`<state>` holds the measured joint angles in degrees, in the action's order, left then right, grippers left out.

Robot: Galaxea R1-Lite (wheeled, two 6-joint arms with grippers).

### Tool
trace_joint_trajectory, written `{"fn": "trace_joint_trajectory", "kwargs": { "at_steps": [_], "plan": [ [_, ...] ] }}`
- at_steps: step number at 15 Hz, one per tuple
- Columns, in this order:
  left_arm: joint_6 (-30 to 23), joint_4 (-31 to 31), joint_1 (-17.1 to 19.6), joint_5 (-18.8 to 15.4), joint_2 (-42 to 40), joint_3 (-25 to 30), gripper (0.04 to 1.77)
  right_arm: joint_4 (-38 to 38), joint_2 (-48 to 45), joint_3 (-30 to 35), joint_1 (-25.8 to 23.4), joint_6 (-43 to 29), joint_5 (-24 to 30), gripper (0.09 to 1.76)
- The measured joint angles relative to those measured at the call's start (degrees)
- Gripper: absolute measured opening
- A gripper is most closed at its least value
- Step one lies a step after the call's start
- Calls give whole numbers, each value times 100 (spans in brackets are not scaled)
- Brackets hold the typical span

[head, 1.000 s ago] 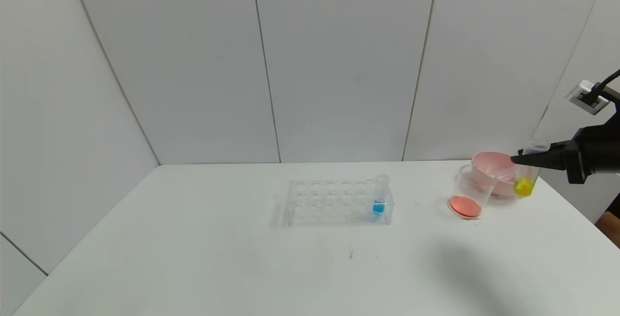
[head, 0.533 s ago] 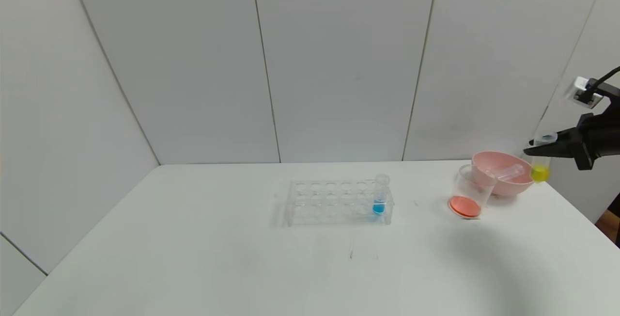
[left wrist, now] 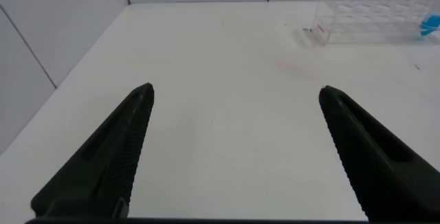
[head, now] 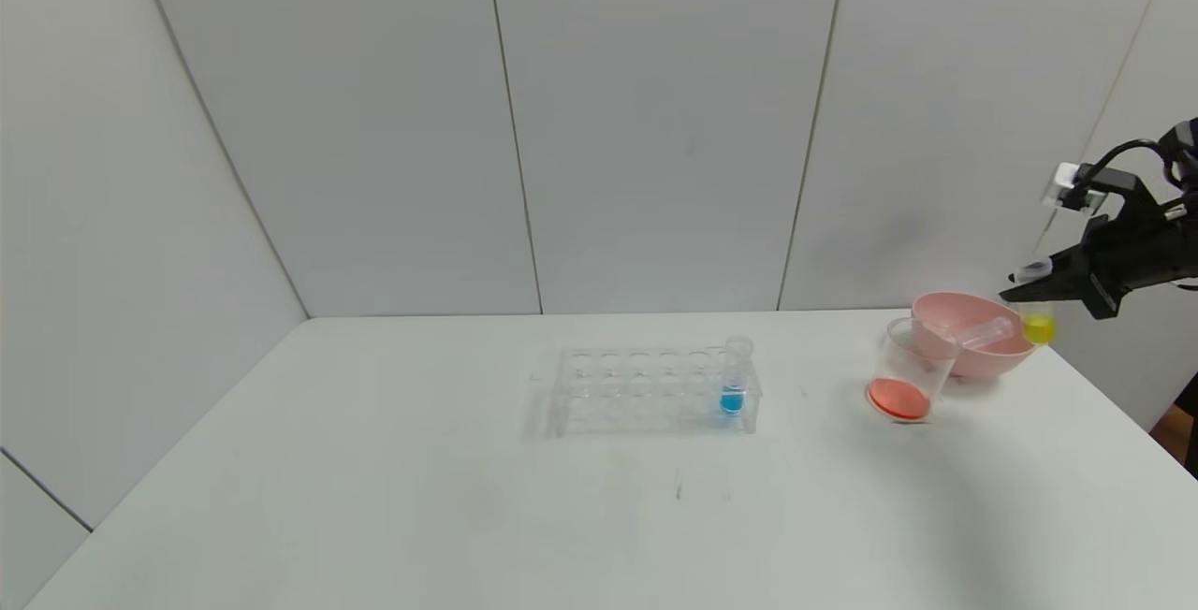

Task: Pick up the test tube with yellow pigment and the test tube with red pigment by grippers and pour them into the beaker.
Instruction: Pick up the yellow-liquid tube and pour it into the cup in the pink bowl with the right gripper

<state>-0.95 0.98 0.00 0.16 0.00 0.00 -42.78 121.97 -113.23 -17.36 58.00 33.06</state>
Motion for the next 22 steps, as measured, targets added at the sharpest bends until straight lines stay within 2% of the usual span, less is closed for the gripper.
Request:
{"fn": "trace_joint_trajectory", "kwargs": {
  "at_steps": [2,11,17,22],
  "plan": [
    [0,0,0,0,0,0,172,128,163,-89,133,67,-296,52],
    [0,0,0,0,0,0,172,115,333,-138,532,246,-1026,52],
    [0,0,0,-2,0,0,172,-13,306,-133,599,335,-1098,52],
    [0,0,0,-2,0,0,172,-49,247,-129,628,471,-1451,52]
  ]
}}
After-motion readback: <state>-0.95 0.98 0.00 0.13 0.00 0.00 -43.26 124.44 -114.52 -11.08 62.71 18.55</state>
